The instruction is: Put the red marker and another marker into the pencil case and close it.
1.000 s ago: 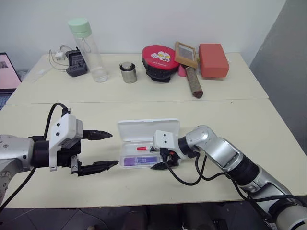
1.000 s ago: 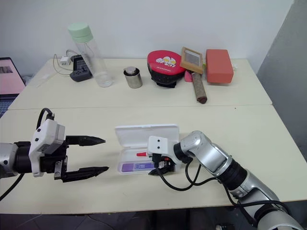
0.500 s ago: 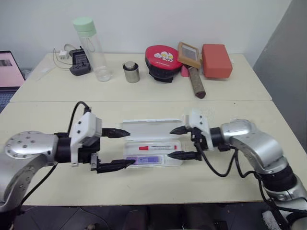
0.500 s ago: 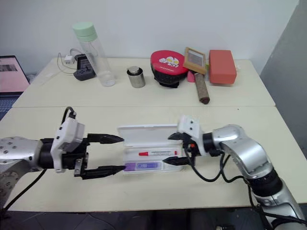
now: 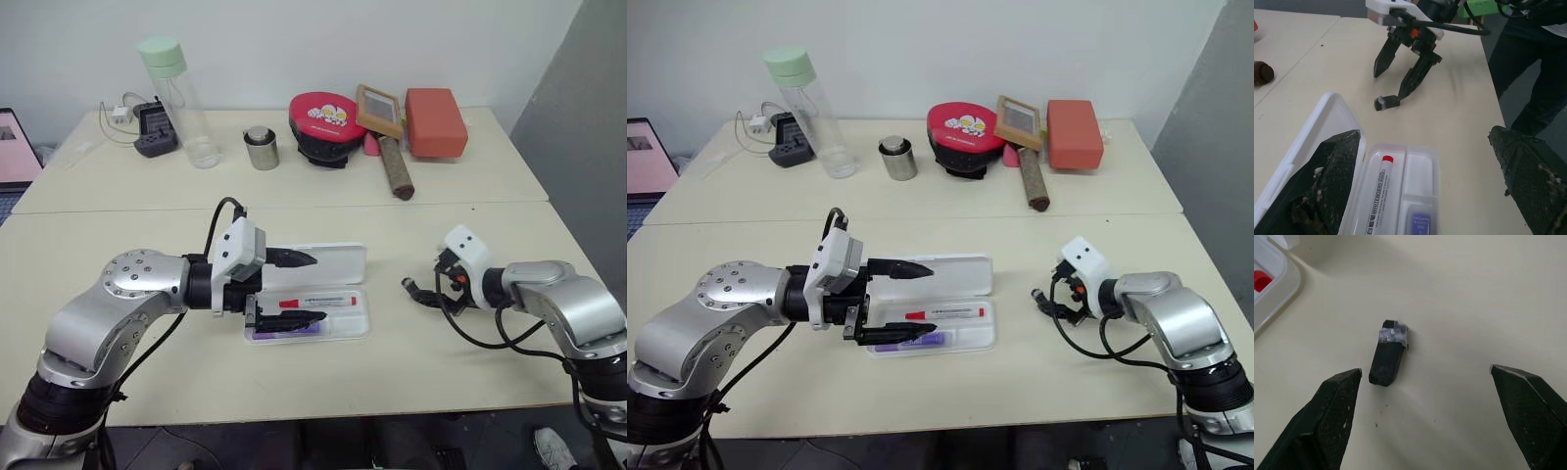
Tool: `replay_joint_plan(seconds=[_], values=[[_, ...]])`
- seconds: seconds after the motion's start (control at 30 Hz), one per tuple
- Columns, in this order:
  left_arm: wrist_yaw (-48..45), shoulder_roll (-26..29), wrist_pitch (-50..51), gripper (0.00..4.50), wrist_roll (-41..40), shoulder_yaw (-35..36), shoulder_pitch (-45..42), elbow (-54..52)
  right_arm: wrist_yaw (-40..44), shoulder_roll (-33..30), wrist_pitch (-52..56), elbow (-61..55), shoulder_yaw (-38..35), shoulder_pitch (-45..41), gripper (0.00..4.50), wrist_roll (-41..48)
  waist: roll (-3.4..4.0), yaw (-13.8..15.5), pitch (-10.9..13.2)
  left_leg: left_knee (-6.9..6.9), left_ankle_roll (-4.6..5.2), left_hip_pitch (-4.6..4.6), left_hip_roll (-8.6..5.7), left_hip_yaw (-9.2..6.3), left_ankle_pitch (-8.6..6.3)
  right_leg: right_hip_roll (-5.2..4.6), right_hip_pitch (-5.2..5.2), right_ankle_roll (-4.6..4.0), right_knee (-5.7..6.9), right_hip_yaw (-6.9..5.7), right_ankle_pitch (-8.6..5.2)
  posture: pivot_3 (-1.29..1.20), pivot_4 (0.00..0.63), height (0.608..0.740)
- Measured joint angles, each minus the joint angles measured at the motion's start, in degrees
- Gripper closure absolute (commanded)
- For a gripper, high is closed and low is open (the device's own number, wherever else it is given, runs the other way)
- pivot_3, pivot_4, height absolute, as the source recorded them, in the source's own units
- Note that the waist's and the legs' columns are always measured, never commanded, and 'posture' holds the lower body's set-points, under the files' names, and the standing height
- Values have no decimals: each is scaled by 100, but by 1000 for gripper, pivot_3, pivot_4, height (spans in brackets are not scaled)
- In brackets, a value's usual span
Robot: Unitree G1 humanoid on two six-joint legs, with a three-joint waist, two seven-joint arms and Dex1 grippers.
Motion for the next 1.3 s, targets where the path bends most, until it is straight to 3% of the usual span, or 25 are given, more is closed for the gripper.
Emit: replay_joint_plan(seconds=[0.1,0.23,0.7,0.83,1.07,1.3], values=[[2,-42,-44,0,17,-61,-30,64,-151,168,67,-18,162,0,80,53,0,0,0,0,0,-1,-2,-1,0,-2,0,0,0,1,0,0,150,740],[5,-45,-46,0,40,-64,-30,78,-314,215,43,-10,334,-11,720,1,0,-2,0,0,0,1,-2,-2,0,-2,0,0,0,0,0,0,150,740],[116,-41,-46,0,41,-64,6,71,-278,88,-140,139,447,-82,4087,-1,0,-4,0,1,0,3,-2,-2,0,-2,2,0,0,0,0,0,150,740],[92,-23,-60,0,65,-64,9,72,-121,-22,-158,-85,433,-78,4219,166,0,-4,0,0,0,2,-2,-3,0,-2,1,0,0,0,0,0,150,740],[-214,281,-135,0,107,-51,250,90,646,-197,-1172,-906,296,-86,4226,563,1,-11,0,-1,0,4,2,-5,0,0,0,1,0,0,0,0,150,740],[-714,840,-392,0,265,139,586,345,943,53,-1770,-675,1841,-490,4226,34,1,-4,1,0,0,3,5,-6,0,4,0,0,-2,-2,-1,0,150,740]])
